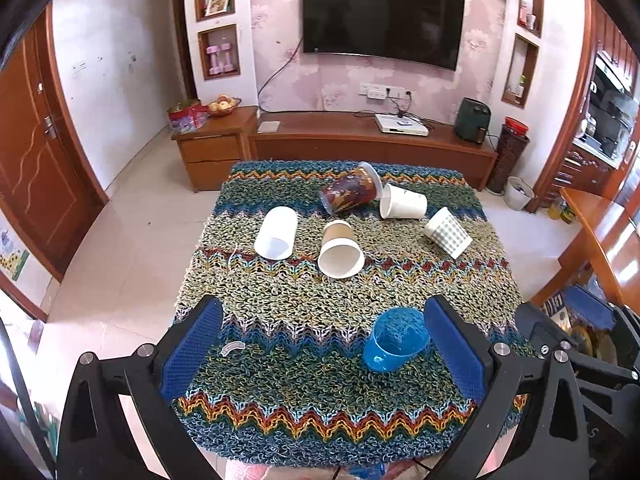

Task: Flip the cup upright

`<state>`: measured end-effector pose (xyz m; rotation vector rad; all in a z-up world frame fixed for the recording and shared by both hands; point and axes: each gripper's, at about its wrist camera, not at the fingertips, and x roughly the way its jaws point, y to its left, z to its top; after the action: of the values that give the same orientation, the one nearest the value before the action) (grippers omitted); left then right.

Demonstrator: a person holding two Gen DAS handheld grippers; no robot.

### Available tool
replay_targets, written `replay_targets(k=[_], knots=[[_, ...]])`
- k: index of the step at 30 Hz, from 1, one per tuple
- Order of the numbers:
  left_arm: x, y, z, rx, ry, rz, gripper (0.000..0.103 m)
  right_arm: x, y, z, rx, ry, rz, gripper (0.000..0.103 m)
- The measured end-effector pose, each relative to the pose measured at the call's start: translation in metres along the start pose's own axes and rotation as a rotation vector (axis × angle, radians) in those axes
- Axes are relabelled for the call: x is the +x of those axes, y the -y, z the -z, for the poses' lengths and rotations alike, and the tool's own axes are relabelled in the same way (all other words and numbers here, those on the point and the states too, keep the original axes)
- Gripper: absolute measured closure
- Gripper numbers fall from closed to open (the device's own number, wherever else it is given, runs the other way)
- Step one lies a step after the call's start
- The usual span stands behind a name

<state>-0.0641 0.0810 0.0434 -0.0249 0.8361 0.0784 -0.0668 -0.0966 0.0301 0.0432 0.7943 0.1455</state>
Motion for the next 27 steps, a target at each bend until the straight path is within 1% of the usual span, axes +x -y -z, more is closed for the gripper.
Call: replay_targets(k=[6, 13, 27], knots=[[0.0014, 0.0017, 0.0002, 0.002, 0.013, -0.038, 0.002, 0.0013, 0.0033, -0.0044, 0.024, 0.011, 0.007, 0.026], [0.0052, 0.0031, -0.0004, 0.004, 0.006, -0.043, 0.002, 0.0034, -0.0023, -0.0056, 0.006, 0.008, 0.012, 0.026], [0.0073, 0.0023, 0.0012, 0.0, 0.0, -0.039, 0.002, 0.0003, -0.0038, -0.0057, 0.014, 0.021, 0.028, 0.026]])
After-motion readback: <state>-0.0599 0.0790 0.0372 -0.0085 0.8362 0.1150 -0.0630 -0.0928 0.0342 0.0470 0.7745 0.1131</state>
